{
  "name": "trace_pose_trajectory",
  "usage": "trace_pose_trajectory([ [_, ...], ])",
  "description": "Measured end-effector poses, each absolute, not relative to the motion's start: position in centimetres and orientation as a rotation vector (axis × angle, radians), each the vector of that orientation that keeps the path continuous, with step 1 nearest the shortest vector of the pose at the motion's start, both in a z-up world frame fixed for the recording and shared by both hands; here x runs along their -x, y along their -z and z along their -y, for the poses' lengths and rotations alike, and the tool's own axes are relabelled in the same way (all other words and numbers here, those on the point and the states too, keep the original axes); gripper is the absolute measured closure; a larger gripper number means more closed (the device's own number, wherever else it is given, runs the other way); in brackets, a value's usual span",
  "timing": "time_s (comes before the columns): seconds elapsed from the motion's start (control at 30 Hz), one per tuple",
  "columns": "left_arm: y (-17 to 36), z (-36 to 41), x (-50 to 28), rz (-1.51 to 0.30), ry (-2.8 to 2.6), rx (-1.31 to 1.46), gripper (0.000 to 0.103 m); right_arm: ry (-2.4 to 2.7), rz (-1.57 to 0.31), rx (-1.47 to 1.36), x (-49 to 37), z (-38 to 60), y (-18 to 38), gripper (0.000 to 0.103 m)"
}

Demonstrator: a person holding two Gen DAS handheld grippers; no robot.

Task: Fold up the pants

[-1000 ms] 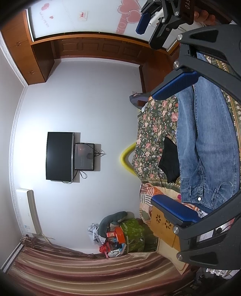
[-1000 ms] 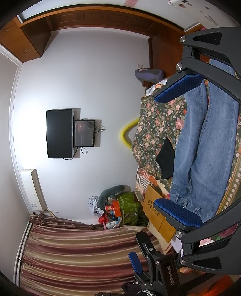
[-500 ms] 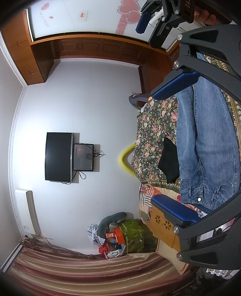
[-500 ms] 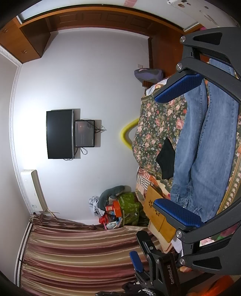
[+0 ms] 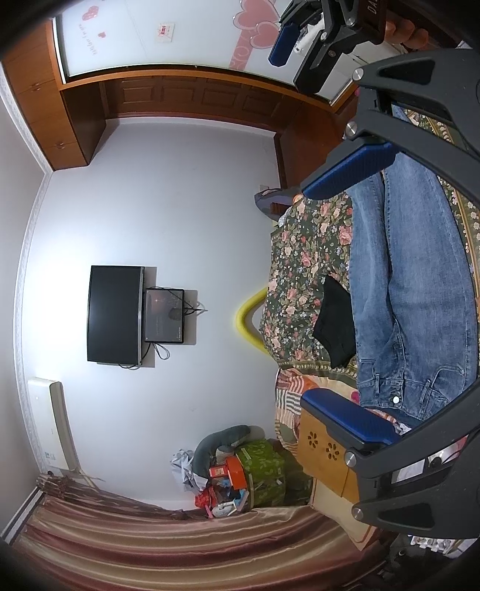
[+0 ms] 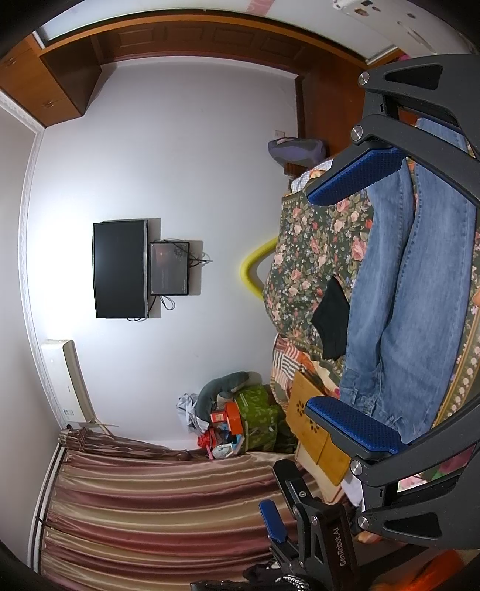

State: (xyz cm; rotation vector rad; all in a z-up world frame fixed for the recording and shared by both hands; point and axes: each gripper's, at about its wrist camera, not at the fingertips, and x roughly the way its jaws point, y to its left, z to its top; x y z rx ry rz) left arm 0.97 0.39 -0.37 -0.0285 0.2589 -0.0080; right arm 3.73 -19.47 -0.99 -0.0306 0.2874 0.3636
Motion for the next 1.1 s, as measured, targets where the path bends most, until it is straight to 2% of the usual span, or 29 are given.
trace_pose_trajectory([
  [0.6, 1.8, -1.1, -2.5, -0.290, -0.003, 0.028, 0.000, -0.356, -0.318, 0.031, -5.3, 19.5, 2.5, 0.000],
  [0.9, 6.2, -4.7, -9.9, -0.399, -0.074, 0.039, 0.000, -0.347, -0.416, 0.055, -10.7, 19.6, 6.2, 0.000],
  [1.1, 9.7, -8.6, -16.3, -0.472, -0.152, 0.000, 0.000, -0.351, -0.577, 0.027, -17.6, 20.9, 11.2, 0.000],
])
